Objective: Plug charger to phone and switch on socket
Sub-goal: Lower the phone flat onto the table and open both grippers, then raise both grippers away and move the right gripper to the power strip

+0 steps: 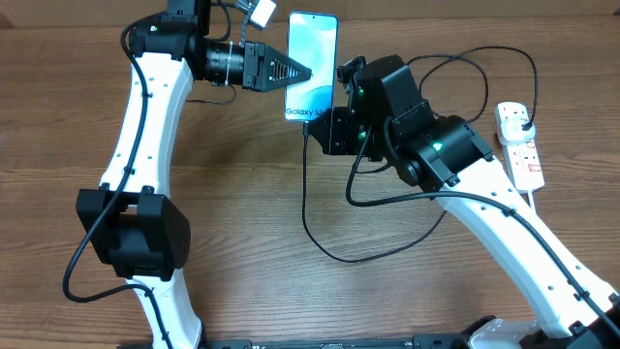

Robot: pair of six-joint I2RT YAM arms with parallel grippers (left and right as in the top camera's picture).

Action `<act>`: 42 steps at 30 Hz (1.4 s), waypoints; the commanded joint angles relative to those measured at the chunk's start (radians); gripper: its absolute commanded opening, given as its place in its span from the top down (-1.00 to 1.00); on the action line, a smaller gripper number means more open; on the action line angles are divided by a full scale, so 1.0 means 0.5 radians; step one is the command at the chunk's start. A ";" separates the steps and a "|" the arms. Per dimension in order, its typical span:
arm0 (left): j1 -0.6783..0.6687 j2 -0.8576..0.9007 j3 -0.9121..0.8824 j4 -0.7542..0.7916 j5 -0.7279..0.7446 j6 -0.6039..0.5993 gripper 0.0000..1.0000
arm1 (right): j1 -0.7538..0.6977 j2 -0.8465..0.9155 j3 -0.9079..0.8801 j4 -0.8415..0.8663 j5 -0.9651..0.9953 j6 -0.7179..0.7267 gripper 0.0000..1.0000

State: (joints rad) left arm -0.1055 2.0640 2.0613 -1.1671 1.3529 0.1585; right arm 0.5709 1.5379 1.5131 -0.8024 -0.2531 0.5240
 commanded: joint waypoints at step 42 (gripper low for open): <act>-0.136 0.148 -1.395 0.983 -1.067 -0.712 0.37 | -0.259 -0.044 -0.018 -0.674 0.034 0.006 -1.00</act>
State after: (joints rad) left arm -0.1734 2.1273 1.3663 -0.6800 0.8135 -0.2050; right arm 0.4404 1.5379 1.5116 -1.1442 -0.2436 0.5301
